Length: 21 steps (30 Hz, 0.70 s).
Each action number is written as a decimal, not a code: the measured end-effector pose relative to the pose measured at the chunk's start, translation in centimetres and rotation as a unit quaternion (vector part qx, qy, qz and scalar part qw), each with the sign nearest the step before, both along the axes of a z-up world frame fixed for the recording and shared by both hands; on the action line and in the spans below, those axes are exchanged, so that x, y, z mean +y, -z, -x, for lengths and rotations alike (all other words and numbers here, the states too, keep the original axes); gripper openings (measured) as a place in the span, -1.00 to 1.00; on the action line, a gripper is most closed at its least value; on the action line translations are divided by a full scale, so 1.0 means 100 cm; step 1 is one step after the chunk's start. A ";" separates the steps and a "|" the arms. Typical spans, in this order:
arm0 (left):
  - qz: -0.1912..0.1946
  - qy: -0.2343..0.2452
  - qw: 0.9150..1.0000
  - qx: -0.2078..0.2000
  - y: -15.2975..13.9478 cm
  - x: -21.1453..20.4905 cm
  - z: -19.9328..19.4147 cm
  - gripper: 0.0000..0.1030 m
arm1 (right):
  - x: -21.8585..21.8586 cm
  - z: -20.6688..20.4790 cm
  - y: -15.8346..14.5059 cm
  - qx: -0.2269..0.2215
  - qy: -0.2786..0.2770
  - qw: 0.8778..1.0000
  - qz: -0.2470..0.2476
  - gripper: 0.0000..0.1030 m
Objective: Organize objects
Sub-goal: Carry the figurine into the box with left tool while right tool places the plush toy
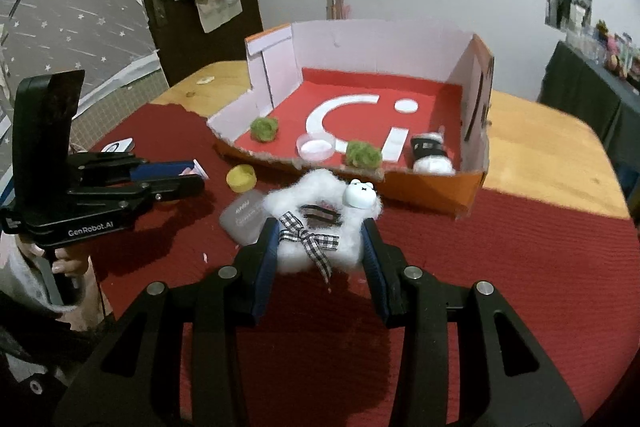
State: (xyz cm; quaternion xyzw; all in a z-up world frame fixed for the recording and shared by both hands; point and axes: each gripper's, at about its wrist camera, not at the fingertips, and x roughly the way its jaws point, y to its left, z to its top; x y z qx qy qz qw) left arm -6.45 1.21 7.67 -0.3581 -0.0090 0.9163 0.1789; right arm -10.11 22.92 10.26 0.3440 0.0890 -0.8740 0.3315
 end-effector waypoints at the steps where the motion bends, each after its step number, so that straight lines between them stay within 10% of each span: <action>1: 0.001 -0.001 1.000 0.004 -0.004 0.001 0.003 -0.61 | -0.002 0.003 -0.005 0.006 0.001 1.000 -0.003 -0.26; 10: 0.033 0.004 0.999 0.023 -0.034 0.018 0.059 -0.61 | -0.027 0.063 -0.024 0.023 -0.002 0.999 -0.039 -0.25; 21: 0.078 -0.025 0.995 -0.056 -0.006 0.025 0.161 -0.61 | -0.056 0.156 0.002 -0.042 0.016 0.994 -0.104 -0.25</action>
